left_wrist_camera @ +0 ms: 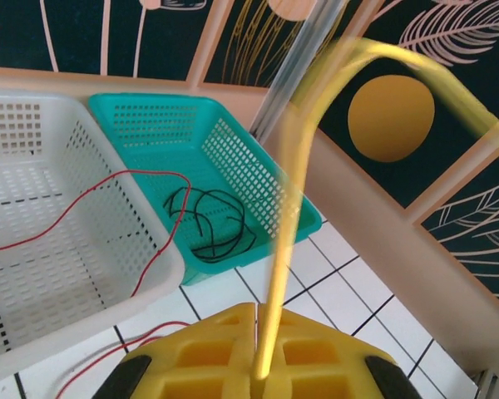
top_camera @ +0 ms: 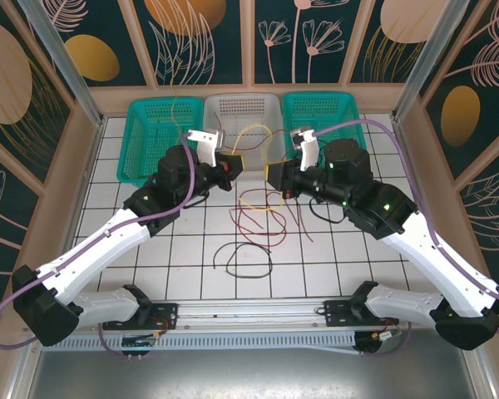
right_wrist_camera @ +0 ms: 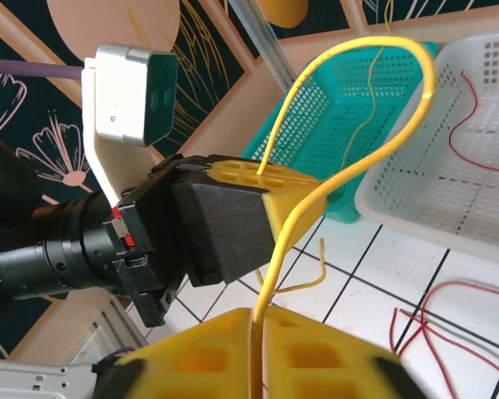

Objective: Untangle the cables

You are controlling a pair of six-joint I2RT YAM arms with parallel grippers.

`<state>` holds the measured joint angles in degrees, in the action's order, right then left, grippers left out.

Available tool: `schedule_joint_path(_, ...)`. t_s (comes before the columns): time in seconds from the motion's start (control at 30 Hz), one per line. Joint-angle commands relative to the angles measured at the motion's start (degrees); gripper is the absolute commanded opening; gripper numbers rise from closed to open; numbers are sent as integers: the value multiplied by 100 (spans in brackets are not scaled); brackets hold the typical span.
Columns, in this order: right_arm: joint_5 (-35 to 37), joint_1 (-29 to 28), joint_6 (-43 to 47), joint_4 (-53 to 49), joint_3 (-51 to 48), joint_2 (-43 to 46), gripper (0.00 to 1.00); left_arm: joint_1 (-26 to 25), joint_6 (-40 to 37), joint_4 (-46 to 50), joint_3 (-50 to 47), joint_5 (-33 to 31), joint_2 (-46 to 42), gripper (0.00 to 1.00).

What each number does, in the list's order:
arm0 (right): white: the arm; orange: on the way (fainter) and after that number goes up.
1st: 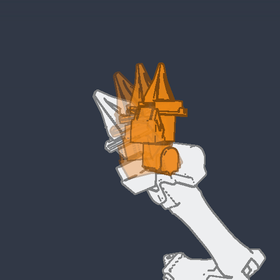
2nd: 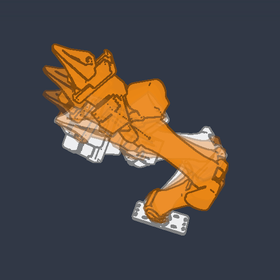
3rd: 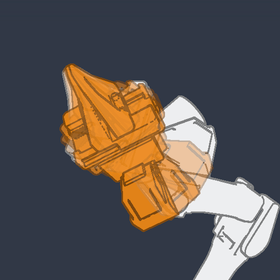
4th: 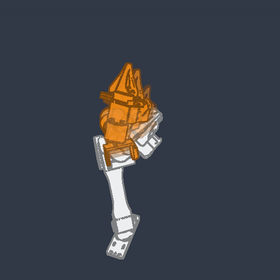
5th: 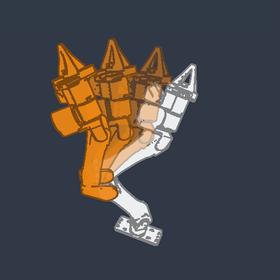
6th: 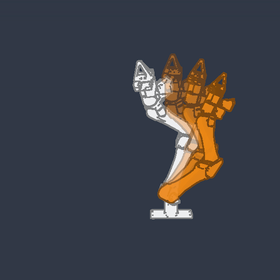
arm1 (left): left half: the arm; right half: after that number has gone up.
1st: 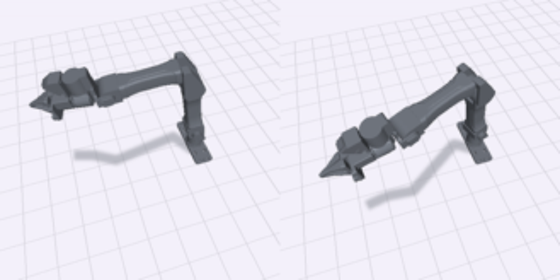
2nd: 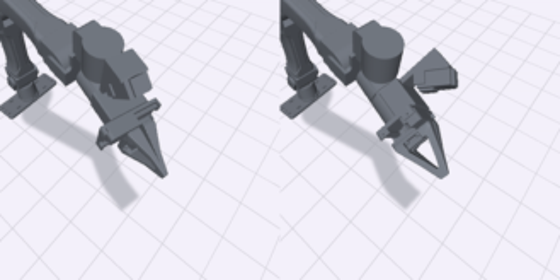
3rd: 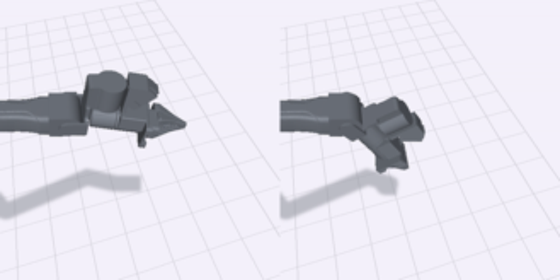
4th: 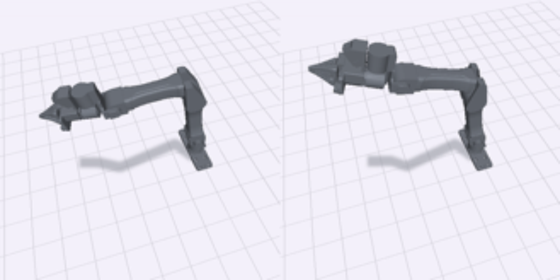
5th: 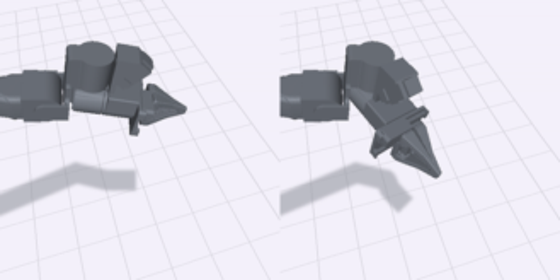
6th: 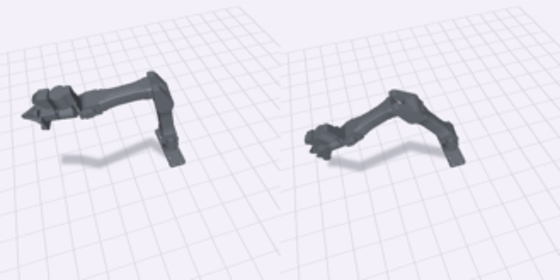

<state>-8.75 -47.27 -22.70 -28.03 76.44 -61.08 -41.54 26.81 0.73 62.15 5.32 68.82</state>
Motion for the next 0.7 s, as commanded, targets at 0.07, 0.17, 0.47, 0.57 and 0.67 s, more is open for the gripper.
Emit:
schedule_joint_path(0.07, 1087, 118, -191, 184, -171, 551, 58, 105, 175, -782, -408, 586, -323, 0)
schedule_joint_path(0.17, 1008, 809, -479, 291, -411, 857, 67, 424, 586, -1469, -832, 1426, -579, 0)
schedule_joint_path(0.47, -1365, 2108, -1305, 1361, -1158, 43, 76, 1046, 1804, -3007, -1126, 3074, -633, 0)
schedule_joint_path(0.57, -1217, 2040, -1450, 1561, -1427, -306, 75, 1437, 1697, -1706, -739, 1829, -553, 0)
schedule_joint_path(0.67, -253, 1632, -1275, 1046, -1427, -732, 75, 1993, 1758, -166, -133, 251, -289, 0)
